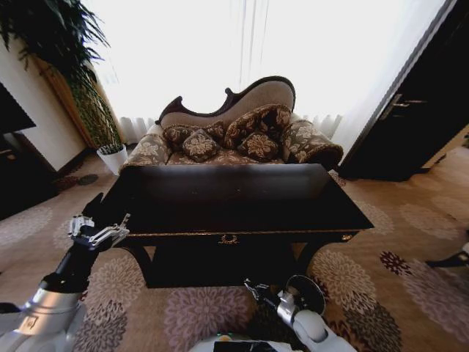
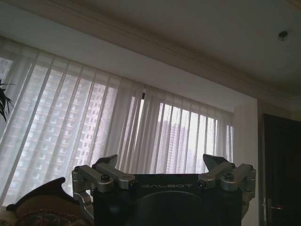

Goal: Move to the front of the table and place the trash on the table into the trash bin.

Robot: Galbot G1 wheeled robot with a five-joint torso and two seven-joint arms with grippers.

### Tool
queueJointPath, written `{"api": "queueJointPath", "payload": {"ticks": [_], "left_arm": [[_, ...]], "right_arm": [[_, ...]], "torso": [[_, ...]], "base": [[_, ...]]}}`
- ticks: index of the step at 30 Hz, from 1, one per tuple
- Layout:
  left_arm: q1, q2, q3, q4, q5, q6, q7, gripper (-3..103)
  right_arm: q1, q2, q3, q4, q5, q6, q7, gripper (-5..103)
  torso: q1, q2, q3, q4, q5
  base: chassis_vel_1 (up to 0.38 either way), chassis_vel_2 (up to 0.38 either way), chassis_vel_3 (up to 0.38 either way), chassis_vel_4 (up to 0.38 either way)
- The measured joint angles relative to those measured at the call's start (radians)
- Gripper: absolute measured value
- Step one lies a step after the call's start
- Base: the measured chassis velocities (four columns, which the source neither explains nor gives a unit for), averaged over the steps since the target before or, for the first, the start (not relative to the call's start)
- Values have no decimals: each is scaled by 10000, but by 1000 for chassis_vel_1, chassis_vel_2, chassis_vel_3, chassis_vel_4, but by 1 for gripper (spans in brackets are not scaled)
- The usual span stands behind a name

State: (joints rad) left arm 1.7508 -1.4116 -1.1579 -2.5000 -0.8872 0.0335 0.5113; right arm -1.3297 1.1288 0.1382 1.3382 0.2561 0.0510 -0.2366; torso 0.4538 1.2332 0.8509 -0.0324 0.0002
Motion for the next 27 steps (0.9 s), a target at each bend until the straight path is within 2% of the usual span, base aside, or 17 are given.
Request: {"api": "queueJointPath", "payload": {"ticks": [7,10,16,23,27], "left_arm": [[-8,12,7,1,-15,-24,13,100],[13,10,30,0,-13,-24,23,100],[36,15,-41,1,-21,-25,27,100],[0,-14,-13,0,-36,-26,27,100],[-20,-51,93,0,-6,-28,32,100]], "right_arm": [[616,132,226,-1307,37,-148,898,0],[1002,-201,410,-2052,-122,-218,1339,0],[1279,-486,660,-2808,-87,-395,1807,0],[1152,-418,902,-3424,-226,-468,2100,0],[1154,-292,1021,-3924,-132,-273,2151,0]], "torso": [[0,0,0,0,-2],[1,0,0,-1,-6],[0,0,0,1,-4],[0,0,0,0,-3],[1,0,0,-1,-4]], "base": [[0,0,0,0],[0,0,0,0],[0,0,0,0],[0,0,0,0],[0,0,0,0]]}}
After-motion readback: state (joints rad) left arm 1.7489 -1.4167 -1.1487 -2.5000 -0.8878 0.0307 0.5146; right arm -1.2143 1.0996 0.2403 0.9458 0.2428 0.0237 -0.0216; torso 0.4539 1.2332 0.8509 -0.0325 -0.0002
